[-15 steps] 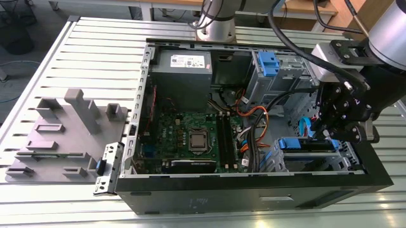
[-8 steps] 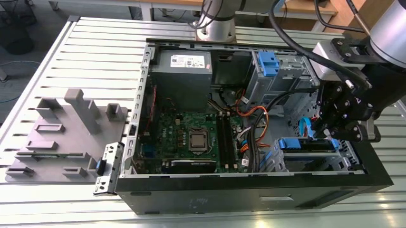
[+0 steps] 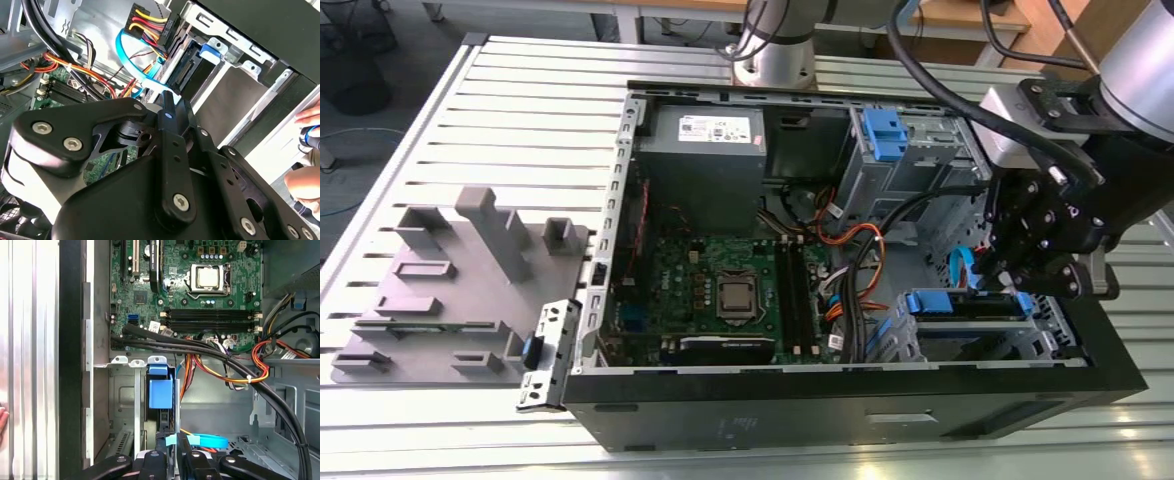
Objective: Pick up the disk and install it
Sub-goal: 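Insert the first disk wire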
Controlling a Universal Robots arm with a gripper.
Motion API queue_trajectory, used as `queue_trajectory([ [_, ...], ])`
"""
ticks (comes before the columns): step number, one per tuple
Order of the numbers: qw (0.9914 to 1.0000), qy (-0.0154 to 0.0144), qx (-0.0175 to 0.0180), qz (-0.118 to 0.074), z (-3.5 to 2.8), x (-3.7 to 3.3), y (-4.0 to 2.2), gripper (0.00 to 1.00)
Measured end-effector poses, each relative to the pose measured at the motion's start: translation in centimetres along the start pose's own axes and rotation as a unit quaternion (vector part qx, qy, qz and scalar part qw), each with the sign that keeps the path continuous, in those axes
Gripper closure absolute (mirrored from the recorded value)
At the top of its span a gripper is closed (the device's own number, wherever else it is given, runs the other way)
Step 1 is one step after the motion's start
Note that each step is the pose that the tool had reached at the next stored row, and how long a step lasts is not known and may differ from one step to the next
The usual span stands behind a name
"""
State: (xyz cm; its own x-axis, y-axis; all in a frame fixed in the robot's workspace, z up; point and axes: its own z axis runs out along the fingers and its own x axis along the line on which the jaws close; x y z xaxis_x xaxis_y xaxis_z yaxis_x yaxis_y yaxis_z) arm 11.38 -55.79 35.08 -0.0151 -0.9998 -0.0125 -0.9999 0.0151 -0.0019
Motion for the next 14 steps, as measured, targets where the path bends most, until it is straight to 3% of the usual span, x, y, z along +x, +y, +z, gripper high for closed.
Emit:
queue_trajectory([
  [9,1.00000,0.0000,-0.0002,0.000,0.02,-0.03,-1.38,0.76],
  [14,1.00000,0.0001,-0.0002,0.000,0.02,-0.02,-1.42,0.76],
])
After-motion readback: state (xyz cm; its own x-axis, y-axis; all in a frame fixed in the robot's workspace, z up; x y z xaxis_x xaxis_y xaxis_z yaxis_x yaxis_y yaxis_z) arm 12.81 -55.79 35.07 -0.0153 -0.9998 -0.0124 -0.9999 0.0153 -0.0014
